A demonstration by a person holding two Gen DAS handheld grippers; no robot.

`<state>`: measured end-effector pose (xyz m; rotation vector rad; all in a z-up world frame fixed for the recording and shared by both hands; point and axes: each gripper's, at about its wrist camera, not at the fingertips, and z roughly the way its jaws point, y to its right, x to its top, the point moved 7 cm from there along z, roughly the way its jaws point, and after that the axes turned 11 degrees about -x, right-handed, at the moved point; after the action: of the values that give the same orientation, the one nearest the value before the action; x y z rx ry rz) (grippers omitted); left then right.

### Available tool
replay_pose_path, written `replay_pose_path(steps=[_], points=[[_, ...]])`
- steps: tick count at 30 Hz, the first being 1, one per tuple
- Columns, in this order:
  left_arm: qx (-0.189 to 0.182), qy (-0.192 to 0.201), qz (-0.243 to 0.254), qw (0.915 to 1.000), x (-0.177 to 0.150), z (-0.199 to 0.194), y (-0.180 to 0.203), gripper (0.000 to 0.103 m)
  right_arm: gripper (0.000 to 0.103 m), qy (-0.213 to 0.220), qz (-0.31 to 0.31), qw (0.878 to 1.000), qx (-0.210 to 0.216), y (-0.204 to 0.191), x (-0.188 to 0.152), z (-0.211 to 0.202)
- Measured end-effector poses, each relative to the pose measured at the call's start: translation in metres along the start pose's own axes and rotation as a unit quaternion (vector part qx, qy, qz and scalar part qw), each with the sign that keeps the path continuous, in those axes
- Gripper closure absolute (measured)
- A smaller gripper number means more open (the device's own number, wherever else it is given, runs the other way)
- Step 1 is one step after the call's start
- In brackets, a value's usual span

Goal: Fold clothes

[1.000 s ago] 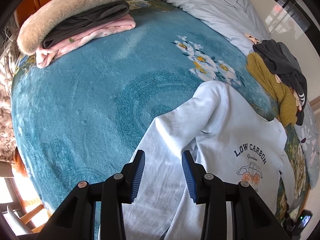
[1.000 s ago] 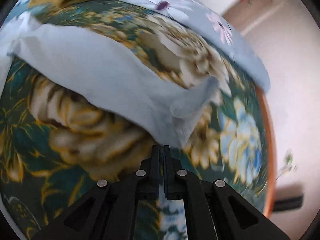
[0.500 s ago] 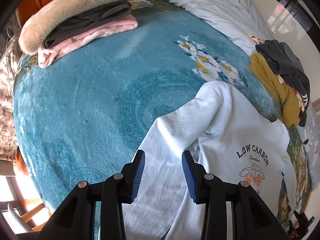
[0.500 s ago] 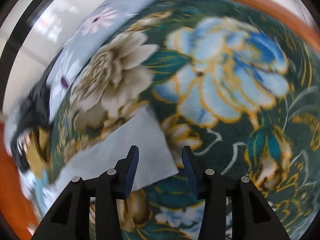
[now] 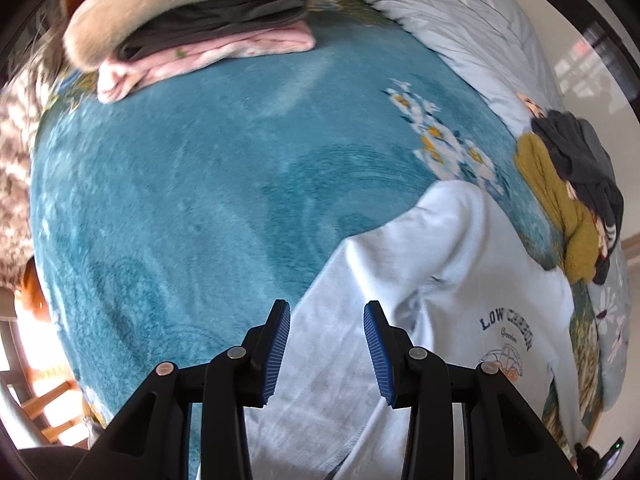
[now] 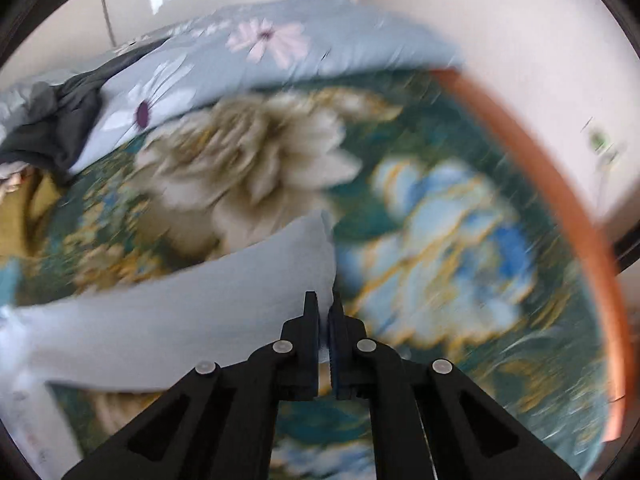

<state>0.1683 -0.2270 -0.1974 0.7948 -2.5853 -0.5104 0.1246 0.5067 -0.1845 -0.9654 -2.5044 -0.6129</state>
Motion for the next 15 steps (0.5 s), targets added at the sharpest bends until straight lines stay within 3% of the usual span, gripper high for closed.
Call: replay_pose_path(steps=[3, 4, 5, 6, 9, 11, 15], points=[[0.009, -0.011, -0.020, 0.9997, -0.003, -0.001, -0.019, 0.061, 0.096, 0.003, 0.003, 1.000, 0.023, -0.005, 0.004, -0.008], [0.015, -0.018, -0.026, 0.9994, -0.005, 0.001, -0.026, 0.061, 0.089, 0.009, 0.001, 1.000, 0.021, -0.008, 0.004, -0.012], [0.021, -0.028, -0.034, 0.9988, -0.008, 0.003, -0.034, 0.061, 0.068, 0.017, 0.002, 1.000, 0.004, -0.007, 0.002, -0.018], [0.028, -0.038, -0.041, 0.9980, -0.012, 0.005, -0.043, 0.061, 0.060, 0.025, 0.009, 1.000, -0.006, -0.007, 0.001, -0.023], [0.034, -0.068, -0.049, 0.9959, -0.022, 0.015, -0.053, 0.061, 0.060, 0.053, 0.021, 0.998, 0.016, -0.020, -0.002, -0.050], [0.035, -0.088, -0.053, 0.9941, -0.029, 0.023, -0.058, 0.063, 0.060, 0.073, -0.005, 0.996, 0.053, -0.043, -0.007, -0.073], [0.058, -0.113, -0.004, 0.9919, -0.039, 0.036, -0.046, 0.067, 0.060, 0.099, -0.066, 0.985, 0.121, -0.091, -0.024, -0.117]])
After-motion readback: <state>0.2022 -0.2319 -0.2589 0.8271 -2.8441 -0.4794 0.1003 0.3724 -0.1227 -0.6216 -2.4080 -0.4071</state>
